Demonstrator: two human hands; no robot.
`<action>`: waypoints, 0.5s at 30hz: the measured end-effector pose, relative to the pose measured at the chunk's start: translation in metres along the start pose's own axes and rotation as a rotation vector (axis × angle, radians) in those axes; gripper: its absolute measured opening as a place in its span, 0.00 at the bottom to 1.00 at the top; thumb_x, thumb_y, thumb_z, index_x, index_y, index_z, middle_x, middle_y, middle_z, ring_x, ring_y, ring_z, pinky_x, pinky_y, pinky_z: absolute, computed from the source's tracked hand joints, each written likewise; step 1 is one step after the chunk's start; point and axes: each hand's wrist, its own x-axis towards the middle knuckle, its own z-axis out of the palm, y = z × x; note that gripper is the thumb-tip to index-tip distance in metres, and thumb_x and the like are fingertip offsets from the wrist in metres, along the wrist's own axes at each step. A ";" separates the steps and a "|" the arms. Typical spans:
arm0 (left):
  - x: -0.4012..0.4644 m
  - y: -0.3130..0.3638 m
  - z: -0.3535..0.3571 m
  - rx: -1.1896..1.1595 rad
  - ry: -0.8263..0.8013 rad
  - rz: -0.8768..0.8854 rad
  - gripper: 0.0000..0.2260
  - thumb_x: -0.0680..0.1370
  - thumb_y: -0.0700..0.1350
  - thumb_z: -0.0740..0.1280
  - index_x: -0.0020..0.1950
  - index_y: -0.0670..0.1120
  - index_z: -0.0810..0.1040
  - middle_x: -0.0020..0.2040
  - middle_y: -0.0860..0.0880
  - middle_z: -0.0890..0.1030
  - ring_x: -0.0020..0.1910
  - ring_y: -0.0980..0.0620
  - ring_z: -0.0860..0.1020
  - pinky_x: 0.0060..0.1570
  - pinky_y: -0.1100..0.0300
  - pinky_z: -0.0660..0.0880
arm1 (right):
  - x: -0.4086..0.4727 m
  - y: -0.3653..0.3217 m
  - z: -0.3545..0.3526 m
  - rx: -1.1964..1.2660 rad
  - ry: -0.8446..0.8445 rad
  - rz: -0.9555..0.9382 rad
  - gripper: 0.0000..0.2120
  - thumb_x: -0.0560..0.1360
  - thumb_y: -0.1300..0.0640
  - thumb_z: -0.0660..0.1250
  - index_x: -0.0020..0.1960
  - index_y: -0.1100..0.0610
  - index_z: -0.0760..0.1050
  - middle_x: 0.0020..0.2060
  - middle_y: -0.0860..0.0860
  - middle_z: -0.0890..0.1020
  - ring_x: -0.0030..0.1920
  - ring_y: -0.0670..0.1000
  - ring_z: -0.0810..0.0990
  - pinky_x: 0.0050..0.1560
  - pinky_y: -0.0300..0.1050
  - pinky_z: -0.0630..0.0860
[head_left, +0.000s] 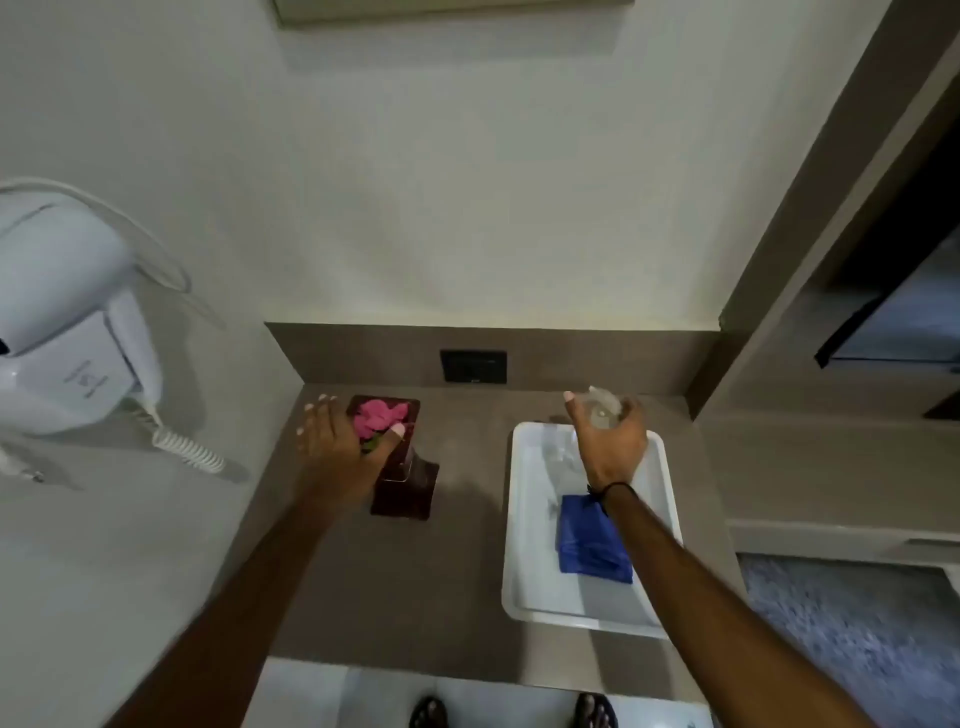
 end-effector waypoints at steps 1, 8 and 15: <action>-0.001 0.000 0.004 0.014 0.010 -0.017 0.46 0.74 0.67 0.63 0.78 0.35 0.54 0.79 0.33 0.57 0.79 0.34 0.55 0.76 0.39 0.53 | 0.002 0.002 0.003 0.012 -0.004 0.016 0.38 0.61 0.31 0.74 0.62 0.51 0.71 0.55 0.48 0.81 0.54 0.50 0.79 0.59 0.48 0.79; -0.003 -0.012 0.027 -0.052 -0.027 -0.057 0.50 0.70 0.73 0.57 0.79 0.42 0.45 0.81 0.38 0.47 0.81 0.40 0.44 0.76 0.41 0.41 | 0.017 0.014 0.021 -0.052 -0.086 0.077 0.27 0.63 0.31 0.73 0.50 0.50 0.77 0.44 0.46 0.82 0.45 0.48 0.79 0.49 0.40 0.76; -0.004 -0.010 0.027 -0.045 -0.057 -0.085 0.49 0.71 0.72 0.56 0.80 0.43 0.43 0.82 0.40 0.45 0.81 0.42 0.42 0.77 0.41 0.41 | 0.038 0.011 0.033 -0.270 -0.128 -0.032 0.31 0.65 0.27 0.67 0.38 0.57 0.79 0.32 0.52 0.83 0.35 0.51 0.82 0.43 0.48 0.82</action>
